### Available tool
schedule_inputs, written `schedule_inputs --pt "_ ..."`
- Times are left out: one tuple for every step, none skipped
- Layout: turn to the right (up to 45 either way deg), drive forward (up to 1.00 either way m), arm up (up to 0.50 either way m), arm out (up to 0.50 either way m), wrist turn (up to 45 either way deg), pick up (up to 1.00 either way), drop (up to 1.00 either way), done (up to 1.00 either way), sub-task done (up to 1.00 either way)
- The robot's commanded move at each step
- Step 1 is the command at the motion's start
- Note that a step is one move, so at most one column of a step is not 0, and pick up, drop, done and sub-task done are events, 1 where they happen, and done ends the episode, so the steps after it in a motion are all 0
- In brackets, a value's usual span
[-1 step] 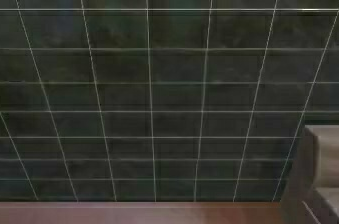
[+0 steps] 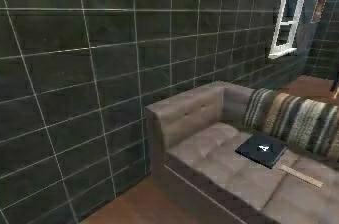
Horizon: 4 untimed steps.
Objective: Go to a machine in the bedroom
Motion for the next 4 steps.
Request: schedule_inputs --pt "45.0 0.00 0.00 0.00 0.0 0.00 0.00 0.00 0.00" --pt "45.0 0.00 0.00 0.00 0.0 0.00 0.00 0.00 0.00" --pt "33.0 0.00 0.00 0.00 0.0 0.00 0.00 0.00 0.00" --pt "0.0 1.00 0.00 0.00 0.0 0.00 0.00 0.00 0.00"
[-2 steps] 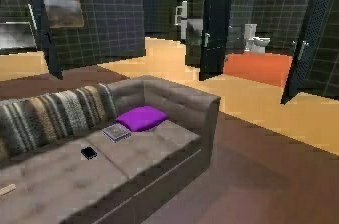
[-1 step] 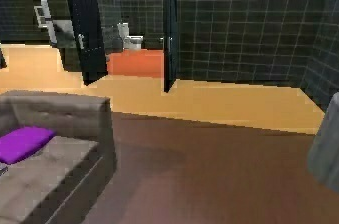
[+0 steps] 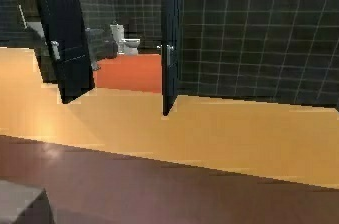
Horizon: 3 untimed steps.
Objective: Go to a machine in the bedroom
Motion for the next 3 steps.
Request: schedule_inputs --pt "3.0 0.00 0.00 0.00 0.0 0.00 0.00 0.00 0.00" --pt "0.0 0.70 0.00 0.00 0.0 0.00 0.00 0.00 0.00" --pt "-33.0 0.00 0.00 0.00 0.0 0.00 0.00 0.00 0.00"
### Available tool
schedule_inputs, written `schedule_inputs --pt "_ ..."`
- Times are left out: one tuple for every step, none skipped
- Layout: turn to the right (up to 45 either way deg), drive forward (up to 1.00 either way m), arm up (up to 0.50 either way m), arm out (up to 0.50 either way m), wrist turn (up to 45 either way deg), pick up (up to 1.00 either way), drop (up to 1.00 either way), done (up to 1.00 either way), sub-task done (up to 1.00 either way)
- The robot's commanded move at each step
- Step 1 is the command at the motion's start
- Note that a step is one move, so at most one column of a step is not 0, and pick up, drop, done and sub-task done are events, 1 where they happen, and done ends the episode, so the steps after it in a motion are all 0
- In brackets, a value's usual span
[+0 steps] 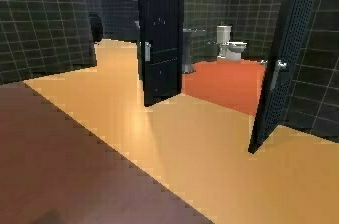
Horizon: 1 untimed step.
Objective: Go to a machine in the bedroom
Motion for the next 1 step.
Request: schedule_inputs --pt "0.0 0.45 0.00 0.00 0.0 0.00 0.00 0.00 0.00"
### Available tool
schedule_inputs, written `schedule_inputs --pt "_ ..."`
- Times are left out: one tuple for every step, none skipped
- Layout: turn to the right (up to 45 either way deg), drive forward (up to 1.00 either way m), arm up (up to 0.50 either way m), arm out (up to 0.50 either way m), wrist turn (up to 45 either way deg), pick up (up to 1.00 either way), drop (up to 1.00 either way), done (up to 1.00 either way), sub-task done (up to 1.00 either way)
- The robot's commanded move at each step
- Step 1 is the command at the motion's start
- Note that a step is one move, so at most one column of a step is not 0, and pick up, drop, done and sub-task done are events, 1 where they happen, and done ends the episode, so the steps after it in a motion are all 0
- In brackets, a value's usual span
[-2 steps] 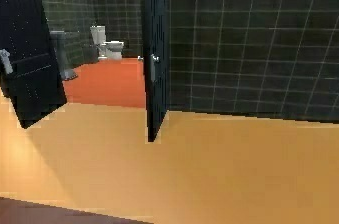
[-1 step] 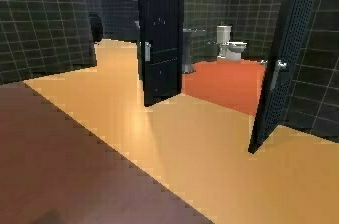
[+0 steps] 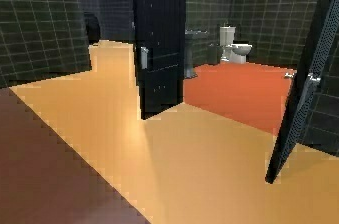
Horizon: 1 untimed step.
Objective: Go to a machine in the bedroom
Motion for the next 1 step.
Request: schedule_inputs --pt "-45.0 0.00 0.00 0.00 0.0 0.00 0.00 0.00 0.00"
